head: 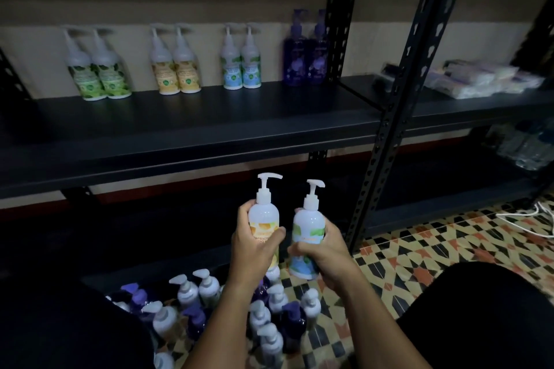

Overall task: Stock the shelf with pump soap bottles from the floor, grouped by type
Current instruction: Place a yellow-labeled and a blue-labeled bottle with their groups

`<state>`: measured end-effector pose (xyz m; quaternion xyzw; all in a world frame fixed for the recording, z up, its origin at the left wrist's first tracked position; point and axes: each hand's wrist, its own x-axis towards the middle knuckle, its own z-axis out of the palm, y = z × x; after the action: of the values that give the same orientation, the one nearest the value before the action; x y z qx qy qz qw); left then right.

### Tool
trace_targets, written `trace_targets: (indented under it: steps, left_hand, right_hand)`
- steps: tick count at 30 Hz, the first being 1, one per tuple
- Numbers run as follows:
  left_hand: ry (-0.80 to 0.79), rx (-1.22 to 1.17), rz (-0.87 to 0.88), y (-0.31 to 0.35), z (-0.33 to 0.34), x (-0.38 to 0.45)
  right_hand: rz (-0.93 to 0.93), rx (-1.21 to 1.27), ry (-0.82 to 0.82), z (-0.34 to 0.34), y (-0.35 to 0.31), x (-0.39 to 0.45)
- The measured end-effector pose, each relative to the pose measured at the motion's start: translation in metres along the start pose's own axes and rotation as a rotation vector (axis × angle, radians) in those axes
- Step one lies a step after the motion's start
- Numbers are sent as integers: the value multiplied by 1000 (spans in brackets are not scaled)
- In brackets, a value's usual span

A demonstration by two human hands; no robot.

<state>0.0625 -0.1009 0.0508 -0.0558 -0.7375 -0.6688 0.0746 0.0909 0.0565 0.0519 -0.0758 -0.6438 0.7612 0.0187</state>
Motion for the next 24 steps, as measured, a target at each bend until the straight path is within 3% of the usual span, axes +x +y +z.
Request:
trace_targets:
  steps: [16, 24]
  left_hand:
    - [242, 51, 404, 113, -43, 103]
    - [208, 18, 396, 149, -74, 164]
  right_hand:
    - [-360, -104, -90, 64, -151, 68]
    - [-449, -191, -58, 89, -191, 117]
